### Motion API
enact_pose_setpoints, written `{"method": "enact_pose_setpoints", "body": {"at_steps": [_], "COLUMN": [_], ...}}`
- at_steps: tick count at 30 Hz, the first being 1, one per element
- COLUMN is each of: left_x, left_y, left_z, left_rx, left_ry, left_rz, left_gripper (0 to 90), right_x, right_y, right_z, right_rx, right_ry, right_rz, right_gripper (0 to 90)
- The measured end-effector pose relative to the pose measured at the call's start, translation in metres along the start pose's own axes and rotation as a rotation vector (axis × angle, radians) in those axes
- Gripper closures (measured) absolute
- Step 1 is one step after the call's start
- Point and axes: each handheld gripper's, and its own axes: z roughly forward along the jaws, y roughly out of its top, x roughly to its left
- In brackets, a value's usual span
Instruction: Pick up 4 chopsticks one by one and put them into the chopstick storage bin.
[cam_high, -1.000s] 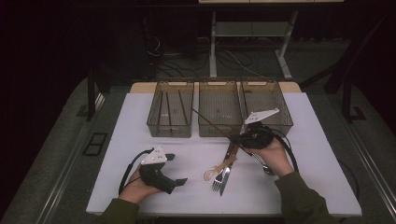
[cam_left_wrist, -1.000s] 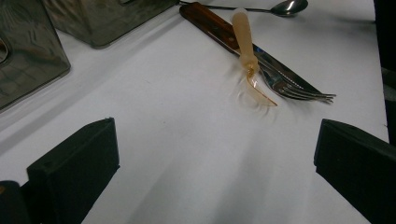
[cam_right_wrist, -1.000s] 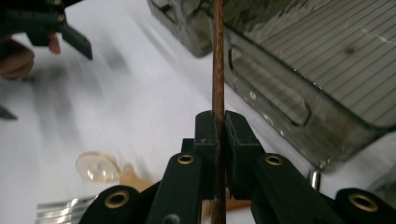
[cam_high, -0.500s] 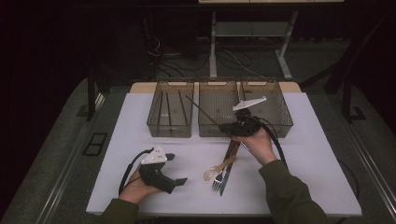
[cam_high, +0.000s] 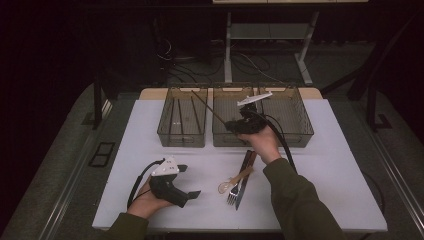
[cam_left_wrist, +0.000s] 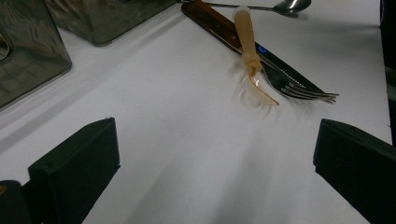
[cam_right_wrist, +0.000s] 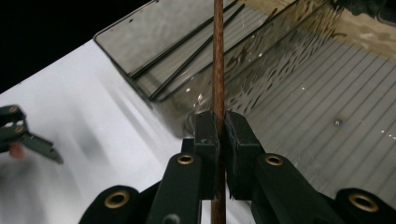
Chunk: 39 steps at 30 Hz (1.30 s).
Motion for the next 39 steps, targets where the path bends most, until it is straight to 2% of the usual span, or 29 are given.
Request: {"method": "enact_pose_setpoints", "body": {"at_steps": [12,21,25,32,39], "left_x": [0.000,0.000,0.001,0.001,0.001], "left_y": [0.000,0.001,0.001,0.001,0.001], "left_z": [-0.001,-0.001,-0.001,-0.002,-0.001], "left_rx": [-0.008,-0.013,-0.016,-0.015,-0.008], "left_ry": [-0.006,-0.013,-0.016,-0.020,-0.027], "left_rz": [0.003,0.001,0.002,0.000,0.004], "left_gripper": [0.0,0.0,0.0,0.0,0.0], "right_x": [0.009,0.024,0.028,0.040,0.044], "right_y": [0.037,0.060,0.067,0.077,0.073], "right_z": [0.026,0.059,0.074,0.097,0.119], "right_rx": [-0.020,-0.014,-0.011,-0.006,0.016], "right_ry": [-0.029,-0.027,-0.033,-0.015,-0.017], "right_rz": [-0.017,-0.027,-0.017,-0.024,-0.014], "right_gripper": [84.4,84.4,84.4,84.4,84.4]}}
